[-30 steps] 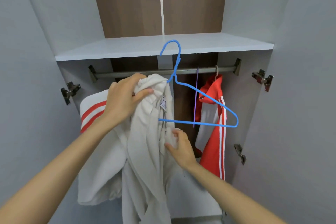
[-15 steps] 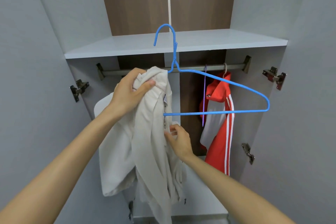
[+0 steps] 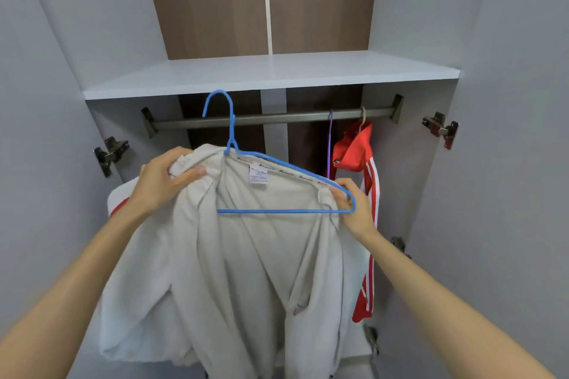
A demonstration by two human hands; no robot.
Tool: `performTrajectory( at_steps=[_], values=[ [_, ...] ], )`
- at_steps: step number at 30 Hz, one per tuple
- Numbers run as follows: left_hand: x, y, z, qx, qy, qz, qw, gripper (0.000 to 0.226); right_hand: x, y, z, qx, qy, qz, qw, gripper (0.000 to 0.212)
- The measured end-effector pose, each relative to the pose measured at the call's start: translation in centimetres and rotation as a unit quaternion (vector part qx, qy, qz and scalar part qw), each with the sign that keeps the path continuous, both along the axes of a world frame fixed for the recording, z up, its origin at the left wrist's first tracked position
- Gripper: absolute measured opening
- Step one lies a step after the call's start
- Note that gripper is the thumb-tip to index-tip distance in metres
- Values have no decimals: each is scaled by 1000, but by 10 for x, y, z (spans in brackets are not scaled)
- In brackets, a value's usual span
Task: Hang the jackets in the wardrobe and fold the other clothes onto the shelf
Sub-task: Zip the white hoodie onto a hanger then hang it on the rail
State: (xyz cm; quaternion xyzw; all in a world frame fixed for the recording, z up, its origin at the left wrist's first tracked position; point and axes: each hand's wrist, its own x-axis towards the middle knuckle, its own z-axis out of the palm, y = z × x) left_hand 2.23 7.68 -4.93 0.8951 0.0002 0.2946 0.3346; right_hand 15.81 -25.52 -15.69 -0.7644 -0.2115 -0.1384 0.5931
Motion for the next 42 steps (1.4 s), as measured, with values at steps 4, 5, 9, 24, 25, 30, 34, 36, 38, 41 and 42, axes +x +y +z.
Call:
performTrajectory(
  at_steps=[4, 5, 9, 24, 25, 30, 34, 36, 38, 41, 42],
  values=[
    [2, 14, -12, 77, 23, -12, 997, 22, 6, -18, 8, -68, -35, -11, 997, 7],
    [3, 15, -15, 114, 27, 1, 993, 25, 6, -20, 9, -76, -43, -17, 996, 7],
    [8, 8, -29, 219, 14, 63, 974, 36, 4, -19, 18, -86, -60, -46, 993, 12],
    [22, -62, -74, 44, 64, 73, 994, 30, -24, 22, 74, -225, -143, -32, 963, 12],
    [21, -68, -78, 9, 47, 97, 994, 31, -25, 25, 75, -211, -140, -36, 967, 11],
    [21, -80, -83, -117, -36, 160, 979, 31, -22, 20, 55, -337, -79, -98, 933, 53],
    [23, -76, -77, -130, -78, 153, 976, 25, -17, 23, 34, -155, -5, -78, 985, 82],
    [23, -73, -73, -129, -81, 149, 977, 21, -13, 26, 33, -24, 13, -97, 995, 68],
    [22, -71, -70, -128, -84, 147, 977, 19, -7, 27, 34, 14, 40, -118, 992, 51],
    [21, -68, -70, -136, -92, 145, 976, 24, -1, 25, 35, -80, 36, -148, 985, 18],
    [22, -66, -71, -136, -92, 148, 975, 26, -3, 25, 35, -107, 22, -155, 982, 11]
  ],
)
